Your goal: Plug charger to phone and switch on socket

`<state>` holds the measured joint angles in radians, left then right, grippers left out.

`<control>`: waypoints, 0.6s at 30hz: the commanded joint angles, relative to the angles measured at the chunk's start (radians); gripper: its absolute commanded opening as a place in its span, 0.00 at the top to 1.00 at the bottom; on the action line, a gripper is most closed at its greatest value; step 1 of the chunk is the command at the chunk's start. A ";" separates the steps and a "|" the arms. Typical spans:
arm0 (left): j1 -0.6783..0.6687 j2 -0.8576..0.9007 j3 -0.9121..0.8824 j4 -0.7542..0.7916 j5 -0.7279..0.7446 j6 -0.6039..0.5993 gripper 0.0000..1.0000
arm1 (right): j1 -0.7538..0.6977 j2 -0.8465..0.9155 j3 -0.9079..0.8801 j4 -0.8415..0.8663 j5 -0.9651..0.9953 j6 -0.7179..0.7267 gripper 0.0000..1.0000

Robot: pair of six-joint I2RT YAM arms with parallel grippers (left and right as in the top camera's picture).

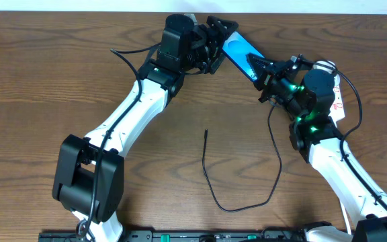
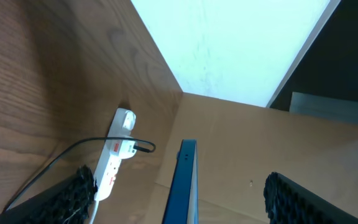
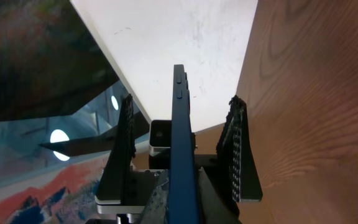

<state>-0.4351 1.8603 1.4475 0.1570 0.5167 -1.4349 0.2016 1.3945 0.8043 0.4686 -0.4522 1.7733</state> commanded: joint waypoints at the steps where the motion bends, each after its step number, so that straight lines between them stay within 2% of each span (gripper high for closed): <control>1: 0.000 -0.033 0.011 0.002 -0.001 -0.004 0.16 | 0.025 -0.007 0.018 0.015 0.001 0.014 0.99; 5: 0.000 -0.033 0.011 0.002 0.008 -0.003 0.22 | 0.034 -0.007 0.018 0.016 0.002 0.014 0.99; 18: 0.000 -0.033 0.011 0.002 0.018 -0.003 0.24 | 0.056 -0.007 0.018 0.014 -0.002 0.013 0.99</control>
<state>-0.4351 1.8603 1.4475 0.1574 0.5217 -1.4403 0.2474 1.3945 0.8043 0.4686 -0.4477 1.7760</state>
